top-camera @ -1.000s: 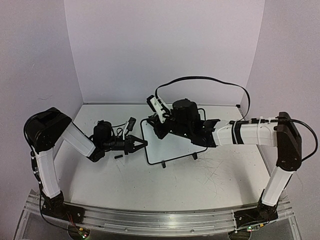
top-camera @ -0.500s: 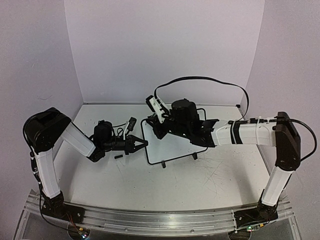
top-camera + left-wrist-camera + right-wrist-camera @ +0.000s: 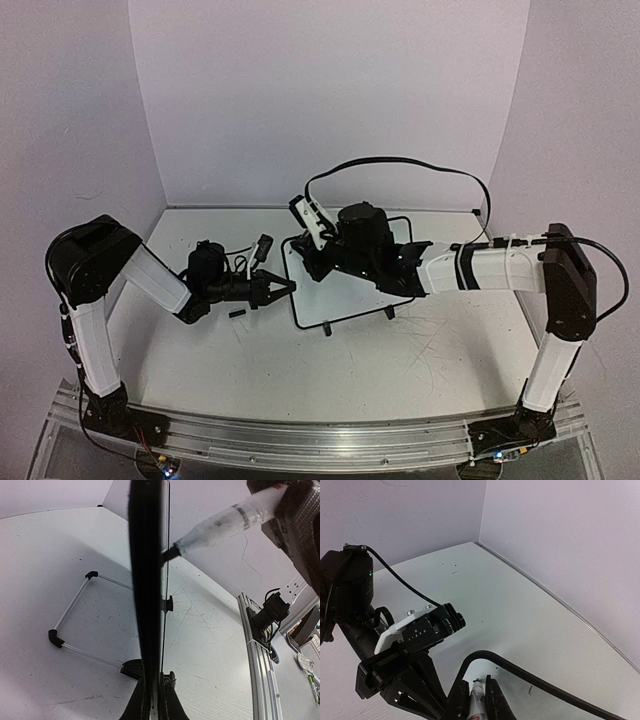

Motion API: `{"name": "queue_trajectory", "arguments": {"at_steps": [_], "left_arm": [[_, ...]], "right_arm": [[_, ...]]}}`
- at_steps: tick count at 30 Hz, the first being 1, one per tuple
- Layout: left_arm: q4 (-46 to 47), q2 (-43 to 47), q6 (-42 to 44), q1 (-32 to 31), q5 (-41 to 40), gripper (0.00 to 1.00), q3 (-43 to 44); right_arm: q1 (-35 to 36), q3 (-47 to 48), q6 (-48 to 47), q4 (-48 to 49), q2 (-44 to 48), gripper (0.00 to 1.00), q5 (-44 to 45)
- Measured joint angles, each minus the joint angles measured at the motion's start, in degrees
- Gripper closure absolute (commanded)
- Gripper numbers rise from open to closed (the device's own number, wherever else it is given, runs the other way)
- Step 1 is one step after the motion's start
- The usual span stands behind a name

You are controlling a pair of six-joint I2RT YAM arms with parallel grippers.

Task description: Write a sentence on the whiteboard

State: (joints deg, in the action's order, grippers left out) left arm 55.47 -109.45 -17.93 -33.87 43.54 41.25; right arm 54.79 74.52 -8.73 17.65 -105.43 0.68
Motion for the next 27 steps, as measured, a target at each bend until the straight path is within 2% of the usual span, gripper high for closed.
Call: {"name": "queue_trajectory", "arguments": {"at_steps": [22,27], "left_arm": [[-2.8,0.3,0.1,-0.4,-1.3,1.00,1.1],[-3.0,0.6,0.4,-0.5,-1.3,1.00,1.2]], "right_arm": [[0.5,-2.1,0.7,2.6,1.2,1.00,8.8],[0.5,-3.7,0.5,3.6,2.3,1.00,8.6]]}}
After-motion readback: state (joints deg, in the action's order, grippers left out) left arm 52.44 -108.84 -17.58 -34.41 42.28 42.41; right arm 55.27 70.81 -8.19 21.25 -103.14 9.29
